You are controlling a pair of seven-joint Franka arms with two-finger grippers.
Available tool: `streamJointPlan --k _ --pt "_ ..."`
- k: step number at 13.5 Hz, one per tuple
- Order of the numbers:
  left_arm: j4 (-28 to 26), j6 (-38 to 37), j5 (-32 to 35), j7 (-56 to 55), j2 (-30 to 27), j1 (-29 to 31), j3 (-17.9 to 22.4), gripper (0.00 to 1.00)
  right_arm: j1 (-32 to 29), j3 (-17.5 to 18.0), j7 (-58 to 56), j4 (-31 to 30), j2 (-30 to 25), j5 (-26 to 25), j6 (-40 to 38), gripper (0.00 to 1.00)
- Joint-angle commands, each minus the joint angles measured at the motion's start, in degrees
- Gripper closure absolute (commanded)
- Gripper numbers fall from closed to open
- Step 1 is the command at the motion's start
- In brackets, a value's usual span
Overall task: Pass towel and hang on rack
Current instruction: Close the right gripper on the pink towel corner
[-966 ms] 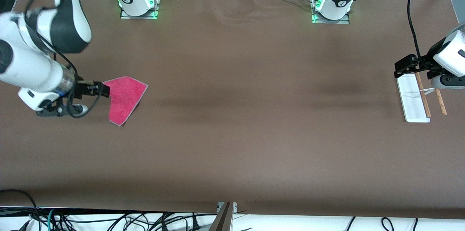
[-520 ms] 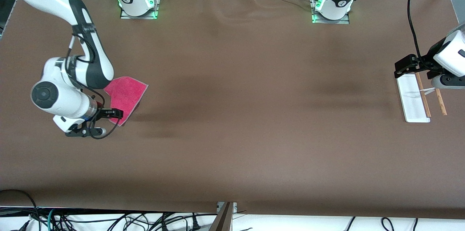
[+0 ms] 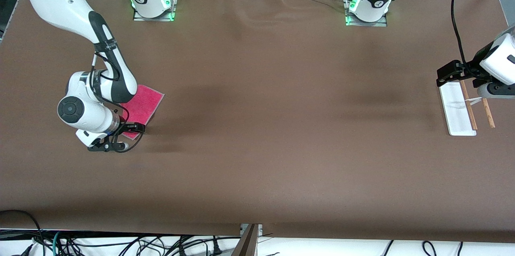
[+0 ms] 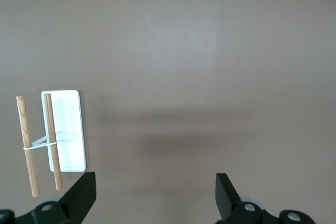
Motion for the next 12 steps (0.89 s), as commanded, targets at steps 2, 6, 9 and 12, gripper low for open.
streamJointPlan --k 2,6,9,12 --pt "1.53 -1.25 0.86 1.14 0.41 0.16 -0.32 0.0 -1.61 0.51 -2.14 -1.0 1.24 0.03 2.68 0.06" --pt "1.53 -1.25 0.86 1.14 0.41 0.16 -0.32 0.0 -2.04 0.68 -2.84 -1.53 2.39 0.39 3.39 0.29" --pt "1.53 -1.25 0.86 1.14 0.41 0.16 -0.32 0.0 -2.4 0.77 -3.1 -1.71 2.82 0.47 3.83 0.5" --pt "1.53 -1.25 0.86 1.14 0.41 0.16 -0.32 0.0 -2.4 0.77 -3.28 -1.62 2.74 0.47 3.83 0.84"
